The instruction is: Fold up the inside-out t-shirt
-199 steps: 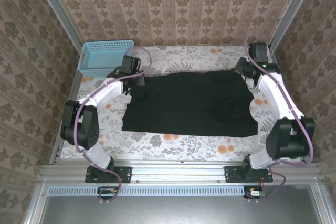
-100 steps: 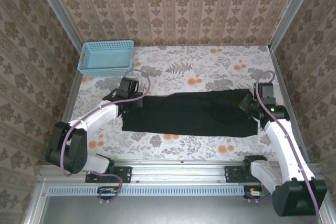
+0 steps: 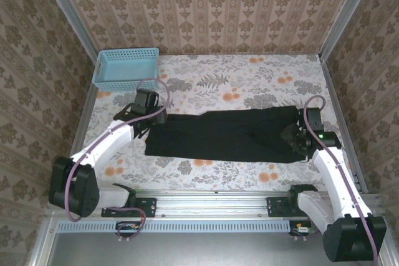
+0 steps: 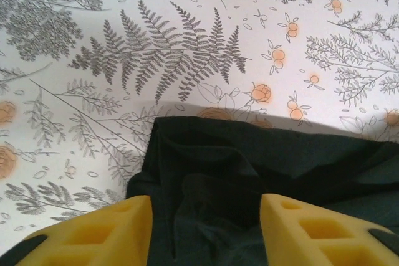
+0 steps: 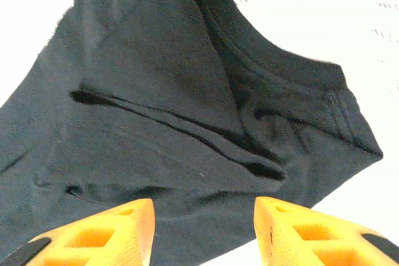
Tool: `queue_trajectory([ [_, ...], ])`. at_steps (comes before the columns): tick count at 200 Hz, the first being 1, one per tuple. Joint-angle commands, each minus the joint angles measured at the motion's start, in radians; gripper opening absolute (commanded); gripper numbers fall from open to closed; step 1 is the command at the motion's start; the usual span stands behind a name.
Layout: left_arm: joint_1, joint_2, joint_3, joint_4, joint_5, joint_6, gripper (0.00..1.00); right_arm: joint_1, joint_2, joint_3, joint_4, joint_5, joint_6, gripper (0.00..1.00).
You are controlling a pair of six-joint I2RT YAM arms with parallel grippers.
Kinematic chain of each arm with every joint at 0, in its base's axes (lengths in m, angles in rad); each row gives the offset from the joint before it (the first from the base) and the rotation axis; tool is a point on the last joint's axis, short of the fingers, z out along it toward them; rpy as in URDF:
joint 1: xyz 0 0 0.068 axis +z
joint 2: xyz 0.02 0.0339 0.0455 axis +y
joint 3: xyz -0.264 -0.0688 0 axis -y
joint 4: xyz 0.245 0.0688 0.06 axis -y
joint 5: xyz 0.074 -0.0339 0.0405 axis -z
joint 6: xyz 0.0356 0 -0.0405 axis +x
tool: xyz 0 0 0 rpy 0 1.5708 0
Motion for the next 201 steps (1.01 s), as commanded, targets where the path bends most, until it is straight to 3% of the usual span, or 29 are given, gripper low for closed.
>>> queue_trajectory([
  [1, 0.009, 0.079, 0.043, -0.064, 0.048, -0.040, 0.55, 0.032, 0.046, 0.060, 0.052, 0.001, -0.007, 0.50],
  [25, 0.011, 0.154, 0.067, -0.067, 0.086, -0.052, 0.61, 0.100, 0.100, 0.069, 0.070, 0.036, -0.017, 0.56],
  [39, 0.016, 0.190, 0.071, -0.053, 0.116, -0.052, 0.60, 0.127, 0.127, 0.068, 0.085, 0.054, -0.028, 0.61],
  [57, 0.015, 0.220, 0.071, -0.029, 0.145, -0.047, 0.49, 0.140, 0.178, 0.064, 0.119, 0.035, -0.055, 0.67],
  [80, 0.014, 0.223, 0.091, -0.028, 0.162, -0.020, 0.25, 0.155, 0.253, 0.076, 0.138, 0.025, -0.071, 0.69],
  [109, -0.012, 0.178, 0.184, -0.105, 0.068, 0.089, 0.00, 0.177, 0.319, 0.099, 0.163, 0.043, -0.087, 0.69],
  [144, -0.121, 0.038, 0.194, -0.087, -0.168, 0.264, 0.00, 0.198, 0.358, 0.129, 0.181, 0.050, -0.087, 0.70],
  [169, -0.124, -0.043, 0.073, -0.046, -0.234, 0.256, 0.00, 0.220, 0.373, 0.133, 0.182, 0.059, -0.079, 0.70],
  [201, -0.122, -0.100, -0.121, 0.019, -0.230, 0.183, 0.01, 0.229, 0.378, 0.127, 0.176, 0.071, -0.081, 0.71],
])
